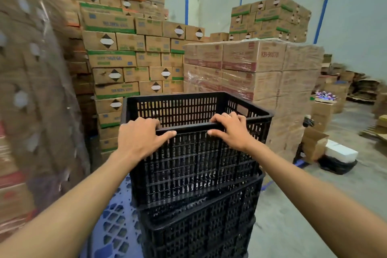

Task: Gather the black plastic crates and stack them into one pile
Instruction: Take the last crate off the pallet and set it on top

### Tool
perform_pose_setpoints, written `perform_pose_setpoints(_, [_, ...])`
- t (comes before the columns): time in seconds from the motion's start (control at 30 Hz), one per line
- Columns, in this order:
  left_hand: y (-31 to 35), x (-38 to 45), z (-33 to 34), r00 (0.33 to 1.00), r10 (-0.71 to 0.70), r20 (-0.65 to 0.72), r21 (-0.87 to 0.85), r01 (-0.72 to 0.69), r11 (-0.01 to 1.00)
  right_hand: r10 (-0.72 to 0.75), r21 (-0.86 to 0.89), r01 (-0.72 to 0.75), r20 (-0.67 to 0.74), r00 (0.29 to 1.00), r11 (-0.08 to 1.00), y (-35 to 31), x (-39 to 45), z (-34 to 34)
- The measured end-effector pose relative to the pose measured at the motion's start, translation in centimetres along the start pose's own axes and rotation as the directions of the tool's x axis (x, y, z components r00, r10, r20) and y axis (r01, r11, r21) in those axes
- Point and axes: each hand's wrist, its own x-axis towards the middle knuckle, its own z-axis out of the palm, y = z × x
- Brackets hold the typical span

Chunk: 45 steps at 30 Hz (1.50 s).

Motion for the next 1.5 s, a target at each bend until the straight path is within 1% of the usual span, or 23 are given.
perform_pose_setpoints(0.13, [3.4, -1.0, -1.4, 0.994, -0.029, -0.101, 0.093, 0.039, 0.995, -0.125, 0.084, 0.127, -0.026, 0.992, 0.988, 2.4, -0.4, -1.6])
perform_pose_setpoints(0.27, [5.8, -1.5, -2.8, 0.981, -0.066, -0.18, 0.145, 0.092, 0.985, -0.195, 0.169, 0.206, -0.079, 0.978, 0.964, 3.8, -1.0, -2.2])
perform_pose_setpoints(0.37, [6.7, -1.9, -3.6, 0.985, -0.045, -0.164, 0.157, 0.071, 0.985, -0.224, 0.188, 0.242, -0.112, 0.968, 0.952, 4.6, -1.2, -2.6])
perform_pose_setpoints(0.5, [6.9, -4.1, -3.2, 0.997, 0.029, -0.069, 0.276, -0.008, 0.961, -0.268, 0.161, 0.3, -0.194, 0.944, 0.94, 4.8, -2.2, -1.6])
perform_pose_setpoints(0.57, [7.2, -4.8, -3.0, 0.998, 0.034, -0.057, 0.297, -0.016, 0.955, -0.272, 0.129, 0.304, -0.219, 0.937, 0.944, 4.8, -2.5, -1.2])
perform_pose_setpoints(0.7, [7.5, -4.2, -2.9, 0.999, -0.009, -0.047, 0.304, 0.023, 0.952, -0.281, 0.057, 0.302, -0.236, 0.93, 0.952, 4.7, -2.3, -1.2])
perform_pose_setpoints(0.77, [7.2, -4.0, -2.6, 0.998, 0.007, -0.058, 0.295, 0.01, 0.956, -0.277, 0.018, 0.29, -0.246, 0.929, 0.957, 4.7, -2.2, -1.1])
perform_pose_setpoints(0.9, [6.9, -3.3, -2.3, 0.999, 0.003, -0.045, 0.268, 0.009, 0.963, -0.261, 0.008, 0.271, -0.249, 0.933, 0.962, 4.4, -1.8, -1.0])
perform_pose_setpoints(1.0, [6.7, -3.0, -1.9, 1.0, -0.014, -0.011, 0.275, 0.016, 0.961, -0.241, 0.02, 0.254, -0.255, 0.936, 0.967, 4.5, -1.8, -0.5])
perform_pose_setpoints(1.1, [7.0, -3.0, -1.5, 0.998, -0.062, 0.008, 0.265, 0.057, 0.962, -0.24, 0.026, 0.256, -0.267, 0.933, 0.966, 5.0, -2.0, 0.1])
perform_pose_setpoints(1.23, [6.9, -3.1, -1.1, 0.995, -0.095, 0.008, 0.267, 0.09, 0.959, -0.243, -0.025, 0.246, -0.28, 0.929, 0.969, 5.0, -2.3, 0.3])
perform_pose_setpoints(1.3, [6.8, -3.0, -1.1, 0.994, -0.102, 0.031, 0.247, 0.092, 0.965, -0.244, -0.046, 0.24, -0.261, 0.934, 0.97, 4.8, -2.4, 0.1])
perform_pose_setpoints(1.4, [7.1, -2.7, -1.2, 0.986, -0.13, 0.1, 0.22, 0.105, 0.97, -0.262, -0.045, 0.258, -0.143, 0.954, 0.965, 4.6, -2.2, -1.0])
perform_pose_setpoints(1.47, [7.0, -2.5, -1.3, 0.973, -0.17, 0.155, 0.223, 0.133, 0.966, -0.259, 0.063, 0.261, -0.034, 0.965, 0.963, 4.6, -1.4, -2.2])
perform_pose_setpoints(1.5, [7.0, -2.5, -1.3, 0.965, -0.191, 0.177, 0.227, 0.149, 0.962, -0.237, 0.132, 0.234, 0.01, 0.971, 0.963, 4.8, -1.0, -3.0])
